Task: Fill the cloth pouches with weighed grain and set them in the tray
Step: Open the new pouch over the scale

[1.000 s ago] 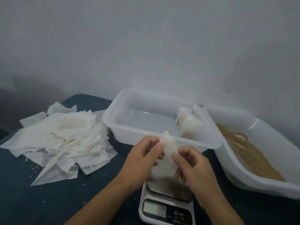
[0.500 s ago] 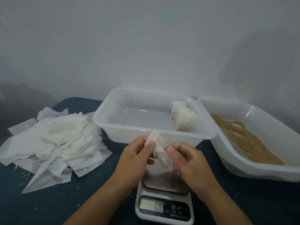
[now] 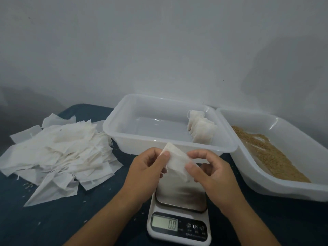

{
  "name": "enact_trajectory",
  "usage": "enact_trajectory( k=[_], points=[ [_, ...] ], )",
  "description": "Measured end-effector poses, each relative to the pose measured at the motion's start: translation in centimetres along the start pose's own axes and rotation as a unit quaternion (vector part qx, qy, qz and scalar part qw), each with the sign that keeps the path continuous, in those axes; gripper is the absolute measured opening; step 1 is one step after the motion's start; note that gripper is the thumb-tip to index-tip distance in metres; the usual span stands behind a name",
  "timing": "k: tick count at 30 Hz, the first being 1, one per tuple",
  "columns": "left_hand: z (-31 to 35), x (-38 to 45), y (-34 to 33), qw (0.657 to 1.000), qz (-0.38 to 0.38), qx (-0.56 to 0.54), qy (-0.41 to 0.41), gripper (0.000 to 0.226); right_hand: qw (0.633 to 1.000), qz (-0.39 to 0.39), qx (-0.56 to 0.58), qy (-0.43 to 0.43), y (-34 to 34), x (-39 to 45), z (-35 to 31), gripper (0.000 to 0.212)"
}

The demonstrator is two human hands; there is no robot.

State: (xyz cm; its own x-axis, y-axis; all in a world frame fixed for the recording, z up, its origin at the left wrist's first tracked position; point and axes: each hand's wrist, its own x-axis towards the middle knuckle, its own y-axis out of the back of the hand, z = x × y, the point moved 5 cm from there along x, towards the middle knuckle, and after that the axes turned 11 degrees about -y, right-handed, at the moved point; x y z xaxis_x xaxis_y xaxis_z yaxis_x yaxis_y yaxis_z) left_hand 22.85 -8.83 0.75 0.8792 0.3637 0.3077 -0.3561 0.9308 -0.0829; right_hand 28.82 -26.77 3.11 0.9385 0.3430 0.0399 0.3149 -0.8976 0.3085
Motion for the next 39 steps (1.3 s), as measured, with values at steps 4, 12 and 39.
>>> enact_trajectory(
  k=[4,12,39],
  points=[
    [0.3,0.1,0.0,1.000,0.001,0.009,-0.018,0.035,0.995,0.066,-0.070,0.031,0.0,0.0,0.2,0.006],
    [0.6,-0.1,-0.4,0.999,-0.045,0.011,-0.025,0.052,0.976,-0.014,0.178,-0.126,0.0,0.5,1.3,0.019],
    [2.5,-0.9,-0.2,0.922,-0.027,0.293,-0.250,0.013,0.883,0.124,-0.272,0.362,-1.0,-2.6,-2.8,0.019]
  ],
)
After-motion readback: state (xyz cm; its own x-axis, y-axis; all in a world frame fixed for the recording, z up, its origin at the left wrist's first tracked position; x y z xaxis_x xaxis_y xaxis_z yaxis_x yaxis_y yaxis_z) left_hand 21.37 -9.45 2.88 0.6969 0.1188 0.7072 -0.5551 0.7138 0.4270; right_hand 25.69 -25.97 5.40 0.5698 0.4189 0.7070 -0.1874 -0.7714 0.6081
